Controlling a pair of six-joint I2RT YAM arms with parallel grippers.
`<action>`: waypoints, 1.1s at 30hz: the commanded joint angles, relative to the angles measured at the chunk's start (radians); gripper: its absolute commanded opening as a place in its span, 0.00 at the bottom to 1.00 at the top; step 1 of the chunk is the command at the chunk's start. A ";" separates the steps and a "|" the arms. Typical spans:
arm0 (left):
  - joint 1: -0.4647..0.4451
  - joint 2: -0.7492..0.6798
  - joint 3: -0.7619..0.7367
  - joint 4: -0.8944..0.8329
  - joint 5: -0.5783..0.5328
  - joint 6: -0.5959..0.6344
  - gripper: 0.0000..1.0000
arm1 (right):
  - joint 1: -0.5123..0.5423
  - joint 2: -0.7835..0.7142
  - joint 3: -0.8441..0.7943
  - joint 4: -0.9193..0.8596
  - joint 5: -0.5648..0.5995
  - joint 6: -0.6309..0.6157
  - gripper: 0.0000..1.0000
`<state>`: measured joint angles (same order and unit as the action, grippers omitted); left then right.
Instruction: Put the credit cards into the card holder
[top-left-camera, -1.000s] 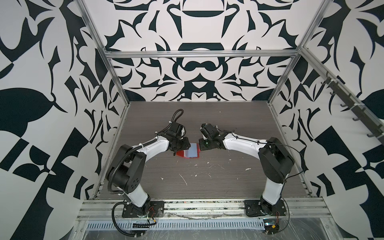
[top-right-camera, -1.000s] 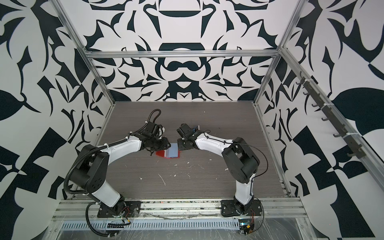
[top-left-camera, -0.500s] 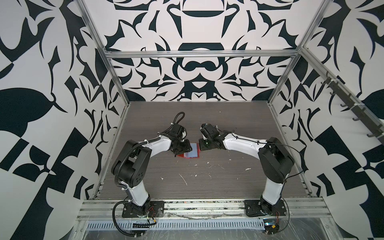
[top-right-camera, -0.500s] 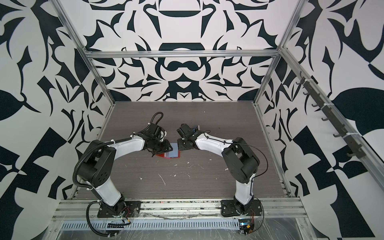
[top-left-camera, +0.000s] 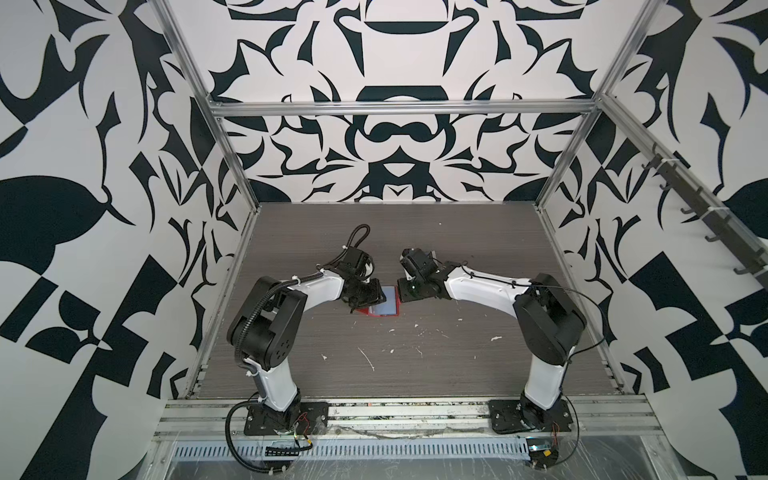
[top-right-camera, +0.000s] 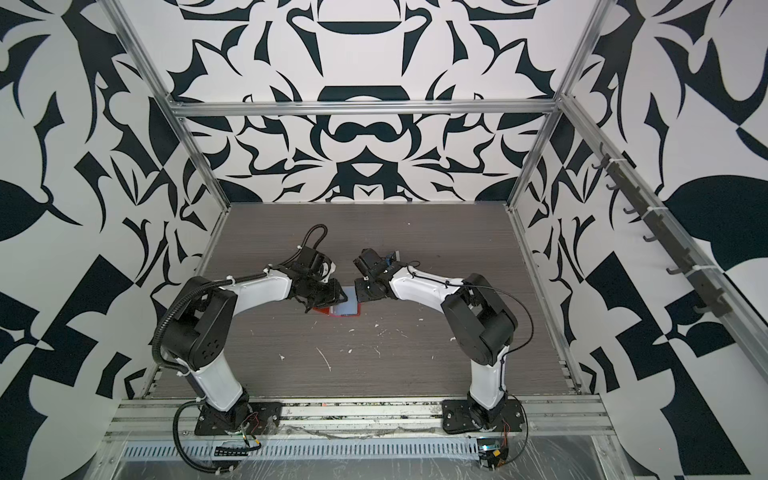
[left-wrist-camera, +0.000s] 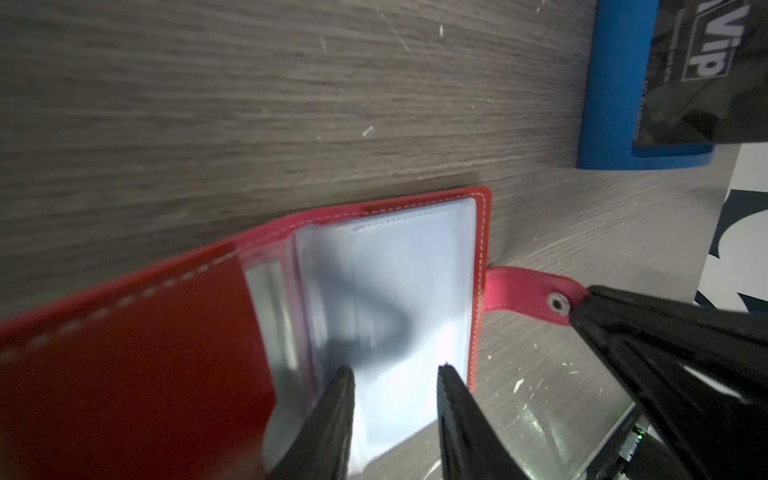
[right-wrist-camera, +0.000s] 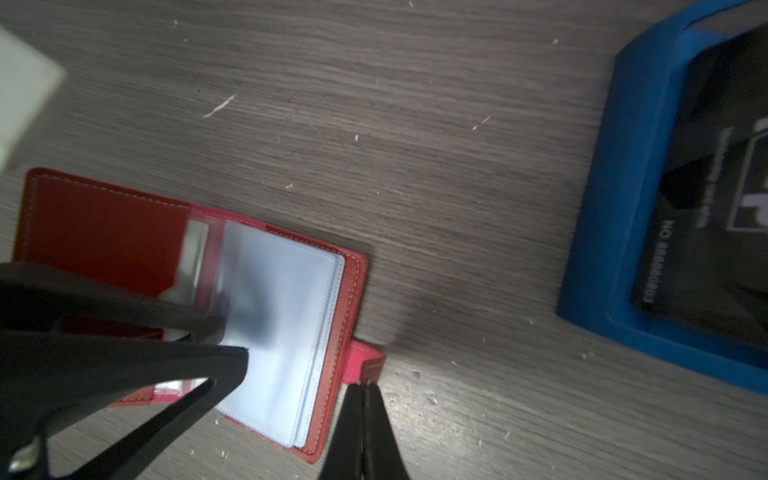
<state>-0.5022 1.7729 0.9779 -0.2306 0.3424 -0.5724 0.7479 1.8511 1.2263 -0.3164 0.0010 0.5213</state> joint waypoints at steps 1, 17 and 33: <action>0.002 0.026 0.015 0.010 0.025 -0.011 0.35 | 0.005 -0.006 -0.001 0.017 -0.004 0.009 0.00; 0.002 0.037 0.007 0.039 0.038 -0.023 0.25 | 0.004 0.003 -0.002 0.036 -0.023 0.016 0.00; 0.002 0.074 0.011 0.082 0.079 -0.041 0.24 | 0.006 0.011 -0.014 0.057 -0.035 0.026 0.00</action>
<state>-0.5014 1.8130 0.9779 -0.1524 0.4099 -0.6041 0.7479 1.8603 1.2160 -0.2787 -0.0269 0.5320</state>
